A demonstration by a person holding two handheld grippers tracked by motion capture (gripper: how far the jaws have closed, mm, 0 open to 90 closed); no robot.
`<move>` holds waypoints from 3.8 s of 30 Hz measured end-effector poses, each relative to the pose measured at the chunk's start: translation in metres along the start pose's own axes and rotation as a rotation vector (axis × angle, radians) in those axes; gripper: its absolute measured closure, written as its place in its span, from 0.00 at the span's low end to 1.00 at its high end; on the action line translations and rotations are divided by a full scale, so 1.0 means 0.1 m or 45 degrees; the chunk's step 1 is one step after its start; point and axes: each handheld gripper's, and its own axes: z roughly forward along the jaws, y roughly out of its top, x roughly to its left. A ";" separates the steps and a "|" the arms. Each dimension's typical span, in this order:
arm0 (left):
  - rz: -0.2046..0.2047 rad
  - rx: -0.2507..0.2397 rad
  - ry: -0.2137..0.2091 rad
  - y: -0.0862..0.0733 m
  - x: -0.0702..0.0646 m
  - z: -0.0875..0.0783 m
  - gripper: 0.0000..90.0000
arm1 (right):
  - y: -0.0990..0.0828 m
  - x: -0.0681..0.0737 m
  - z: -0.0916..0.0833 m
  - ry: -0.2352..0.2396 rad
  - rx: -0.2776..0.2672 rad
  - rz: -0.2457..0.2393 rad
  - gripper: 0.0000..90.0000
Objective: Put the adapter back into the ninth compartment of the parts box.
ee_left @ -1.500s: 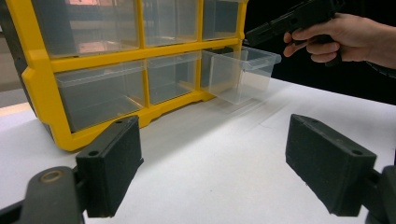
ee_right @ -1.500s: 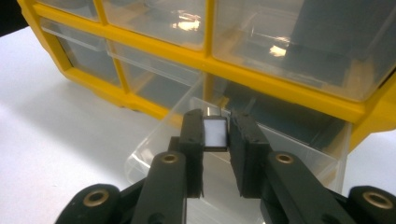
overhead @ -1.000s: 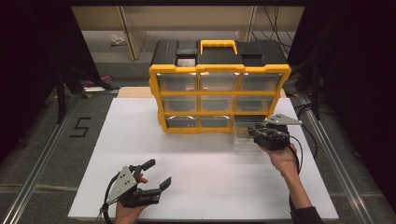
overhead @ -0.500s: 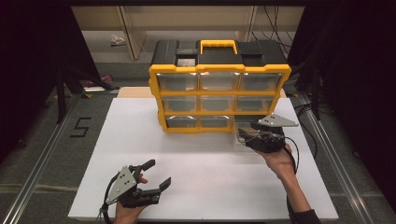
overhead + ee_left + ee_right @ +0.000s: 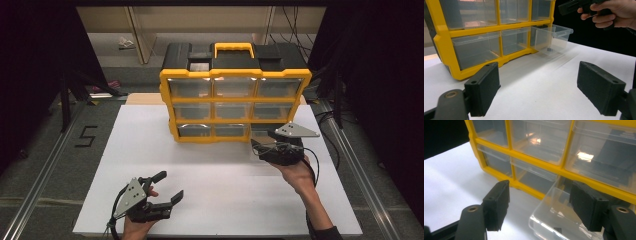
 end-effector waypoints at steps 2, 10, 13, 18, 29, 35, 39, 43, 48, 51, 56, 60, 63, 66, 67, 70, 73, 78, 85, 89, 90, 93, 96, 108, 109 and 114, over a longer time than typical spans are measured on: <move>0.000 0.001 0.000 0.00 0.00 0.00 0.20 | 0.01 0.02 -0.01 0.010 -0.006 0.001 0.36; -0.001 0.000 0.000 0.00 0.00 0.00 0.20 | 0.03 0.09 -0.03 0.033 -0.019 -0.010 0.35; -0.001 -0.001 -0.002 0.00 0.00 0.00 0.20 | 0.03 0.11 -0.03 0.040 -0.024 -0.014 0.35; -0.004 -0.003 -0.003 0.00 0.00 0.00 0.20 | 0.03 0.15 -0.03 0.055 -0.028 -0.032 0.33; -0.005 -0.003 -0.004 0.00 0.00 0.00 0.20 | 0.02 0.21 -0.02 0.084 -0.042 -0.032 0.32; -0.006 -0.004 -0.005 0.00 0.00 0.00 0.20 | 0.01 0.27 -0.01 0.132 -0.050 -0.024 0.32; -0.006 -0.005 -0.006 0.00 0.00 0.00 0.20 | 0.02 0.31 -0.02 0.174 -0.066 -0.008 0.32; -0.007 -0.005 -0.006 0.00 0.00 0.00 0.20 | 0.03 0.36 -0.06 0.197 -0.088 -0.012 0.32; -0.007 -0.004 -0.007 0.00 0.00 0.00 0.20 | 0.03 0.43 -0.07 0.220 -0.101 -0.022 0.31; -0.008 -0.004 -0.008 0.00 0.00 0.00 0.20 | 0.02 0.46 -0.07 0.228 -0.105 -0.028 0.31; -0.008 -0.004 -0.008 0.00 0.00 0.00 0.20 | 0.01 0.49 -0.08 0.246 -0.124 -0.027 0.31; -0.007 -0.004 -0.008 0.00 0.00 0.00 0.20 | 0.00 0.51 -0.10 0.260 -0.131 -0.023 0.31; -0.007 -0.004 -0.008 0.00 0.00 0.00 0.20 | 0.00 0.52 -0.11 0.273 -0.143 -0.022 0.30; -0.007 -0.004 -0.008 0.00 0.00 0.00 0.20 | -0.02 0.54 -0.12 0.282 -0.149 -0.023 0.30; -0.007 -0.004 -0.008 0.00 0.00 0.00 0.20 | -0.02 0.54 -0.13 0.284 -0.150 -0.022 0.30; -0.007 -0.004 -0.008 0.00 0.00 0.00 0.20 | -0.04 0.56 -0.15 0.293 -0.162 -0.024 0.30; -0.007 -0.004 -0.008 0.00 0.00 0.00 0.20 | -0.05 0.57 -0.17 0.299 -0.167 -0.035 0.28; -0.009 -0.005 -0.009 0.00 0.00 0.00 0.20 | -0.09 0.58 -0.22 0.321 -0.192 -0.037 0.26; -0.001 -0.001 -0.009 0.00 -0.01 0.00 0.20 | -0.18 0.59 -0.26 0.352 -0.219 -0.026 0.22; -0.001 -0.003 -0.009 0.00 -0.01 0.00 0.20 | -0.22 0.60 -0.30 0.358 -0.250 -0.032 0.21; -0.001 -0.003 -0.010 0.00 -0.01 0.00 0.20 | -0.22 0.60 -0.30 0.358 -0.250 -0.032 0.21; 0.000 -0.003 -0.011 0.00 -0.01 0.00 0.20 | -0.25 0.60 -0.31 0.356 -0.258 -0.032 0.21; 0.000 -0.004 -0.012 0.00 -0.01 0.00 0.20 | -0.28 0.58 -0.32 0.356 -0.263 -0.024 0.21; -0.002 0.004 -0.022 0.00 -0.01 0.00 0.20 | -0.38 0.56 -0.38 0.357 -0.287 -0.022 0.21; -0.003 0.004 -0.022 0.00 -0.01 0.00 0.20 | -0.40 0.56 -0.38 0.357 -0.289 -0.019 0.21; -0.005 0.009 -0.031 0.00 -0.01 0.01 0.20 | -0.45 0.54 -0.41 0.351 -0.298 -0.015 0.21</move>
